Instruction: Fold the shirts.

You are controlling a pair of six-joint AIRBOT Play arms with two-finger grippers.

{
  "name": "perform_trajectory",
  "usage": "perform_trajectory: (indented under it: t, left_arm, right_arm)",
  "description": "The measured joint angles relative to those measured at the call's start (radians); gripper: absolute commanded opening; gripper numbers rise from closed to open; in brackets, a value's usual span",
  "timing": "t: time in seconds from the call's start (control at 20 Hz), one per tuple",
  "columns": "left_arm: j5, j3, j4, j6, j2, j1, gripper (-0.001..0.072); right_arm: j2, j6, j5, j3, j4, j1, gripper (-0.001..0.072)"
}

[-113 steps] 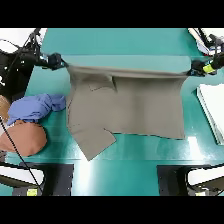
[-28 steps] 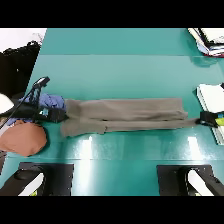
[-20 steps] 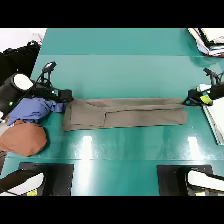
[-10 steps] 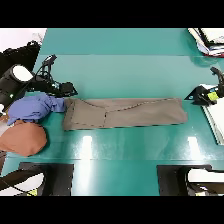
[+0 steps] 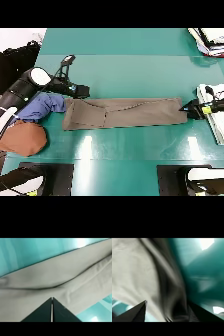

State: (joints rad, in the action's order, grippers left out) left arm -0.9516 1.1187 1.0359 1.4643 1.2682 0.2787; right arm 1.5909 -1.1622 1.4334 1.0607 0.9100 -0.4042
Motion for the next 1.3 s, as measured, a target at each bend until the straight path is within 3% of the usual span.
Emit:
perform_trajectory:
  t: [0.05, 0.1, 0.15, 0.5, 0.95, 1.3]
  left_arm:
    - [0.01, 0.0, -0.001, 0.004, 0.01, 0.019, 0.0022]
    - [0.014, 0.0, -0.003, 0.009, 0.021, 0.037, 0.0021]
    - [0.023, 0.001, -0.008, 0.014, 0.036, 0.055, 0.0021]
    - [0.064, 0.111, -0.046, 0.027, 0.229, 0.195, 0.0022]
    - [0.078, 0.305, -0.09, 0.028, 0.469, 0.336, 0.0022]
    - [0.141, 0.327, -0.129, 0.023, 0.514, 0.37, 0.0021]
  right_arm:
    - [0.013, 0.007, -0.008, -0.006, -0.011, 0.011, 0.0179]
    - [0.023, 0.016, -0.021, -0.011, -0.011, 0.021, 0.0066]
    - [0.025, 0.025, -0.029, -0.014, -0.014, 0.033, 0.0021]
    - [-0.134, 0.035, -0.019, 0.05, -0.046, 0.102, 0.0017]
    - [-0.342, -0.143, 0.048, 0.376, -0.055, 0.403, 0.0018]
    - [-0.36, -0.2, -0.039, 0.498, -0.055, 0.678, 0.0018]
